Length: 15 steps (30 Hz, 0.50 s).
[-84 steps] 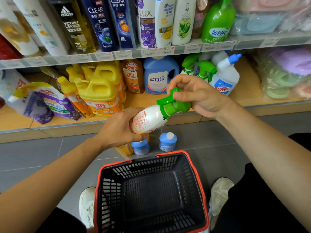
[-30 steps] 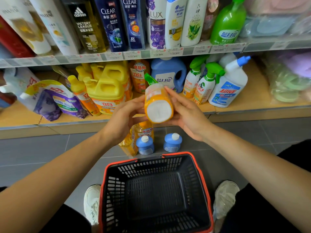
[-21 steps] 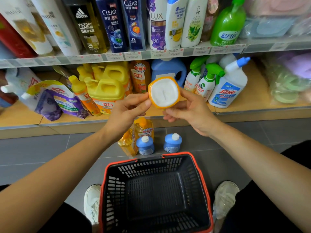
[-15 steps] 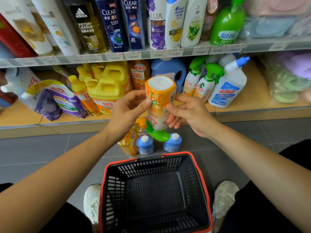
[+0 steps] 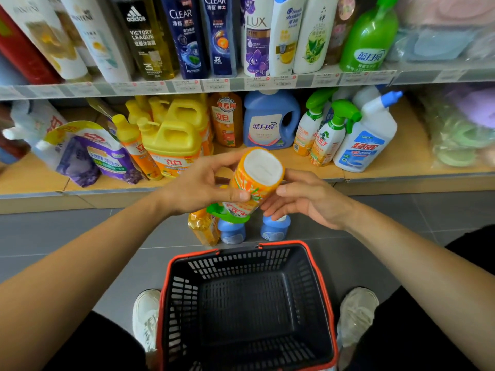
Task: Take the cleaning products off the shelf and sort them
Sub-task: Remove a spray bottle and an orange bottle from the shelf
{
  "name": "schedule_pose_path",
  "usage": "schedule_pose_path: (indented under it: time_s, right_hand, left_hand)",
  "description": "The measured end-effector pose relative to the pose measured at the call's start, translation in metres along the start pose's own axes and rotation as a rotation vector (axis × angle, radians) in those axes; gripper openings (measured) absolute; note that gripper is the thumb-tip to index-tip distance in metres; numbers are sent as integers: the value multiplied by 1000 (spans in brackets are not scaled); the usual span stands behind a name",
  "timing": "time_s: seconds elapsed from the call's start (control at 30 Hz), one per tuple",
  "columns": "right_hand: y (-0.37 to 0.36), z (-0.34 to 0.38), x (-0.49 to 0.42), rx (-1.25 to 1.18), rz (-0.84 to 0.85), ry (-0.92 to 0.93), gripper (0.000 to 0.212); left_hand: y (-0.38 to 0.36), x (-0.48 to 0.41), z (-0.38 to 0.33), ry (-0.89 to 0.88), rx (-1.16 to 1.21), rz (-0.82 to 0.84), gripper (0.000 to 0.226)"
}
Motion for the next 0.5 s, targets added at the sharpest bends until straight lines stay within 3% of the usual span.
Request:
schedule_pose_path:
  time_s: [0.1, 0.33, 0.5]
  right_hand:
    - [-6, -5, 0, 62, -53, -81, 53]
    - [2, -10, 7, 120, -363, -89, 54]
    - [6, -7, 9, 60, -373, -74, 55]
  left_hand:
    - [-9, 2, 1, -22, -144, -37, 78]
    - [-33, 6, -10, -239, -398, -95, 81]
    - [-33, 4, -12, -267, -391, -133, 82]
Point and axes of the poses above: each hand's wrist, its own x-axis away from the middle knuckle, its own y-axis out of the back of the hand, z = x × y, the point moved 7 cm from there along -x, towards the middle knuckle, and after that the axes turned 3 degrees about x, right-handed, at the moved point
